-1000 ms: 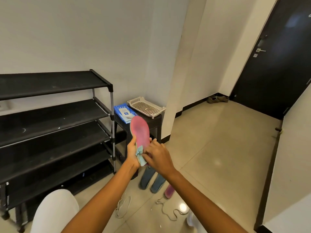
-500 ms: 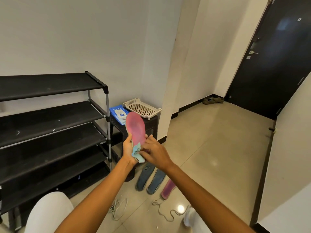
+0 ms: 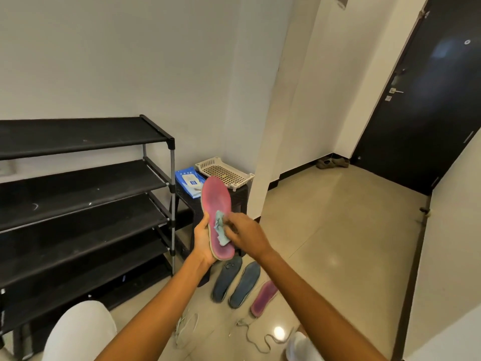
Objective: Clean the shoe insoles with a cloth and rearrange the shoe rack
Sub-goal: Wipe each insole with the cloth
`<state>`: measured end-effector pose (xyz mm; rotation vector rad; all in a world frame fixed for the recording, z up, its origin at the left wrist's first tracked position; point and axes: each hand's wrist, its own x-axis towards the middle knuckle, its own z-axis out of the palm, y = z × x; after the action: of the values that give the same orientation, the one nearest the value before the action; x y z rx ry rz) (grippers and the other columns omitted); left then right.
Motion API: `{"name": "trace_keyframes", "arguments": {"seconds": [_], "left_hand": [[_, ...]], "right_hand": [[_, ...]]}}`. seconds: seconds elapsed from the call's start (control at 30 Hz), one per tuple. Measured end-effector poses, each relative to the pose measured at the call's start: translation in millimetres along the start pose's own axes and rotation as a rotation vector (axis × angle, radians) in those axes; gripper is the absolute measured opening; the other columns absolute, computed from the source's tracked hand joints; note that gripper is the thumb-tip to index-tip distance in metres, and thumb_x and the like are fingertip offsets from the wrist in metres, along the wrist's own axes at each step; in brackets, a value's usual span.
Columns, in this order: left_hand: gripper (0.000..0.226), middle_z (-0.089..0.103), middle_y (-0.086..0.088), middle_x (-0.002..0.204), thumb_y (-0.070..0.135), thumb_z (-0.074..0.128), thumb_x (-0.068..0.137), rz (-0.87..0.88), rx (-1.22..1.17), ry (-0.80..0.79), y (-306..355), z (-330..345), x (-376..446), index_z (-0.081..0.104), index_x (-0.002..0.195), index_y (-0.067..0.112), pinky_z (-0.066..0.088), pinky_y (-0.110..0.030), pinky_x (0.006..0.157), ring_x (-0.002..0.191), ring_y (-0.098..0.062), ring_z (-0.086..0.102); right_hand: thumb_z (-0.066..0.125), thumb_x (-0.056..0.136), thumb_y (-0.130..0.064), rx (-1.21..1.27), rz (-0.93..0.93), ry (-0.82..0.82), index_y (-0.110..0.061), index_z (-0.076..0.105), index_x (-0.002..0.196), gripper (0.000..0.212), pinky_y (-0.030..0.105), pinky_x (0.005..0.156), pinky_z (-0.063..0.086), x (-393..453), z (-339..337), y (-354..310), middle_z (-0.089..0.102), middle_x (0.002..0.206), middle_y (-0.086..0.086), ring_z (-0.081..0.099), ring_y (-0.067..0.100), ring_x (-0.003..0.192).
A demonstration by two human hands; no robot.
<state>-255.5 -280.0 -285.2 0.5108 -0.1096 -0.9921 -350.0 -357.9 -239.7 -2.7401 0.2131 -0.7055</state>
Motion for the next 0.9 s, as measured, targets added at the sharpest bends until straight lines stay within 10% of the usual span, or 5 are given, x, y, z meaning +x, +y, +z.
{"name": "trace_keyframes", "arguments": {"seconds": [0.23,0.37,0.57,0.67,0.9], "left_hand": [[0.062,0.070,-0.018,0.083,0.053,0.042,0.086,-0.002,-0.061,-0.003,3.9,-9.9,11.7,0.069,0.087,-0.002,0.059,-0.041,0.068,0.078,-0.029,0.071],[0.046,0.071,-0.018,0.080,0.043,0.064,0.066,0.057,-0.061,-0.063,3.7,1.8,5.3,0.076,0.077,0.000,0.059,-0.040,0.059,0.070,-0.029,0.071],[0.057,0.062,-0.019,0.093,0.053,0.044,0.088,0.064,-0.090,0.032,16.0,-10.7,19.4,0.057,0.096,-0.003,0.046,-0.045,0.100,0.086,-0.032,0.070],[0.066,0.068,-0.019,0.099,0.051,0.076,0.054,0.004,-0.051,-0.008,4.3,-8.6,13.6,0.063,0.096,0.002,0.056,-0.044,0.082,0.089,-0.032,0.070],[0.061,0.065,-0.011,0.102,0.061,0.038,0.087,-0.050,-0.050,0.118,-12.5,-3.3,-3.1,0.061,0.104,0.007,0.048,-0.038,0.092,0.098,-0.025,0.063]], "right_hand": [[0.053,0.076,-0.027,-0.167,-0.151,0.175,-0.019,0.064,0.075,0.014,0.028,0.061,0.043,-15.9,16.0,-9.1,0.061,0.071,-0.001,0.047,0.012,0.072],[0.063,0.075,-0.017,-0.183,0.065,0.199,-0.013,0.061,0.070,0.007,0.037,0.053,0.046,4.1,12.8,4.0,0.060,0.066,0.003,0.049,0.020,0.065],[0.061,0.074,-0.018,-0.194,-0.115,0.102,-0.011,0.060,0.074,0.008,0.028,0.059,0.034,-10.5,29.1,-12.1,0.061,0.070,0.006,0.043,0.015,0.070],[0.065,0.078,-0.018,-0.265,0.120,0.127,-0.004,0.062,0.090,0.019,0.032,0.059,0.038,-9.3,23.2,-13.1,0.064,0.081,0.013,0.056,0.028,0.075],[0.049,0.094,-0.017,-0.181,0.258,0.096,-0.006,0.051,0.120,0.028,0.035,0.061,0.037,-32.8,26.2,-25.2,0.064,0.095,0.016,0.058,0.031,0.085]]}}
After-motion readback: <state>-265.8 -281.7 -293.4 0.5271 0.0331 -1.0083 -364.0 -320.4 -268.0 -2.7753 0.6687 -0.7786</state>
